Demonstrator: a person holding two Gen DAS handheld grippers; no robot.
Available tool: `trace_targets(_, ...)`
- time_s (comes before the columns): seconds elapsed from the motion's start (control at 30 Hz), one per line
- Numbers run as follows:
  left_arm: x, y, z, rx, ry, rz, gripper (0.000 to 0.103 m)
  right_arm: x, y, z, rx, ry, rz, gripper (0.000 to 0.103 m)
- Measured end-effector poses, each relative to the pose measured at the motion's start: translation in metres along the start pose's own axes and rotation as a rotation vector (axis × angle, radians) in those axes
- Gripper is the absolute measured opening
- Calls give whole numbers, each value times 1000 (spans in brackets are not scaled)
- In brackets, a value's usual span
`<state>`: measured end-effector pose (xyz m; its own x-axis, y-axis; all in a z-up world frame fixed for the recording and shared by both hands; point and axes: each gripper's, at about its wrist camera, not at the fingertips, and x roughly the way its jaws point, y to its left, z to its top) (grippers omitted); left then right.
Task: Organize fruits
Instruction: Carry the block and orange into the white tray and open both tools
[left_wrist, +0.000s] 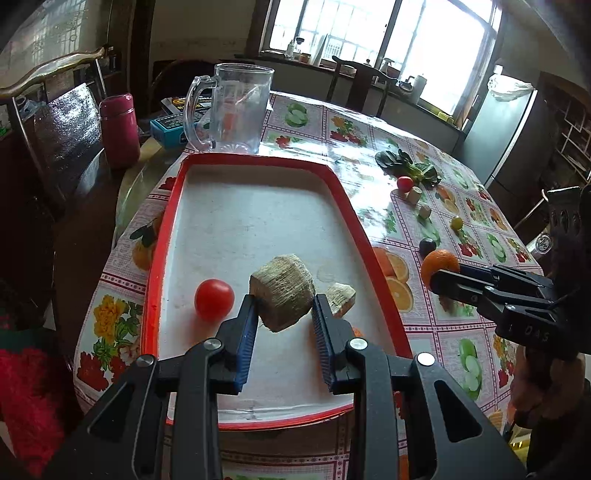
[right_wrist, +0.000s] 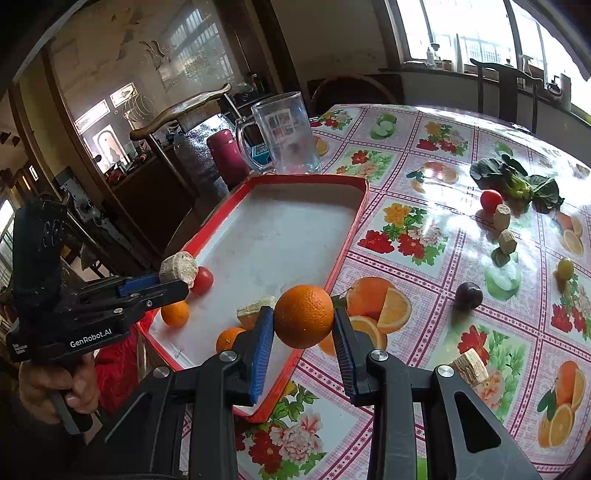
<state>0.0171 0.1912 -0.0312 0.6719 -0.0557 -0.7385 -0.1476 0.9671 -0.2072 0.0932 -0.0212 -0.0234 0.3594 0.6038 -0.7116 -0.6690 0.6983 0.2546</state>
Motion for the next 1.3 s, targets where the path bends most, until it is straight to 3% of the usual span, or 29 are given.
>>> trace_targets(0.77,35,52,25,-61,41,49,28,62,17,29,-58,66,24,33)
trace_targets(1.3,74,57,30,-48,114,63,28,109,27,36,-126,155,5,35)
